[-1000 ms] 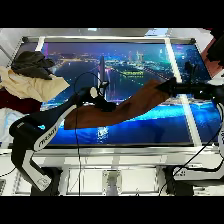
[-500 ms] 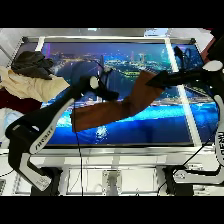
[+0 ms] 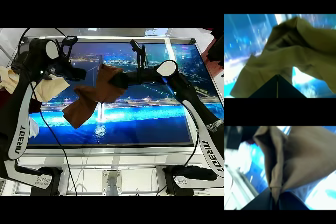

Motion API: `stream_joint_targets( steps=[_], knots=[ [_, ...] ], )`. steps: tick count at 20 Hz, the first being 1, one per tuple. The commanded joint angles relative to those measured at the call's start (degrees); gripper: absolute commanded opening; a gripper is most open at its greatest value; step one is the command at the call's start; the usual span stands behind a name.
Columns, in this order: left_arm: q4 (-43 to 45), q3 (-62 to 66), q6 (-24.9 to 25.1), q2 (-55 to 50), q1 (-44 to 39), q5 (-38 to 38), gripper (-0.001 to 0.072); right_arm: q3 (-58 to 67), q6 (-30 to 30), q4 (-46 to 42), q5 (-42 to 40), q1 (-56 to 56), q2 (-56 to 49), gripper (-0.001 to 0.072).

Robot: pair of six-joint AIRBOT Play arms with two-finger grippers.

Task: Fold the shirts.

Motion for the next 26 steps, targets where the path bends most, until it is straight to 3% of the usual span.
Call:
stream_joint_targets(
  steps=[1, 5, 9, 13, 17, 19, 26],
  knots=[
    [-2.82, -1.73, 3.23, 0.48, 1.20, -1.88, 0.0011, 0.11, 3.39, -1.53, -3.21, -0.37, 0.15, 0.0028],
    [-6.10, -3.48, 3.23, -0.83, 1.20, 3.43, 0.0022, 0.70, 3.87, -1.66, 0.85, -6.71, 0.44, 0.0028],
    [-5.97, -3.52, 3.23, -1.29, 1.20, 3.80, 0.0023, 4.81, 5.64, -2.60, 4.90, -15.58, 0.46, 0.0028],
    [-7.37, -3.54, 3.21, -1.90, 1.20, 4.42, 0.0023, 8.92, 9.11, -8.90, 15.45, -25.38, 0.46, 0.0028],
    [-14.23, -3.58, 3.21, -4.83, 0.59, 4.42, 0.0023, 8.96, 11.30, -19.32, 28.28, -32.59, 0.44, 0.0028],
    [-14.93, -3.58, 2.75, -7.50, -1.09, 4.33, 0.0065, 8.96, 11.23, -24.28, 33.20, -34.60, 0.44, 0.0028],
    [-14.43, -3.58, -1.33, -17.22, -9.01, 2.82, 0.0061, 8.96, 8.94, -29.90, 34.69, -35.65, 0.39, 0.0028]
  ],
)
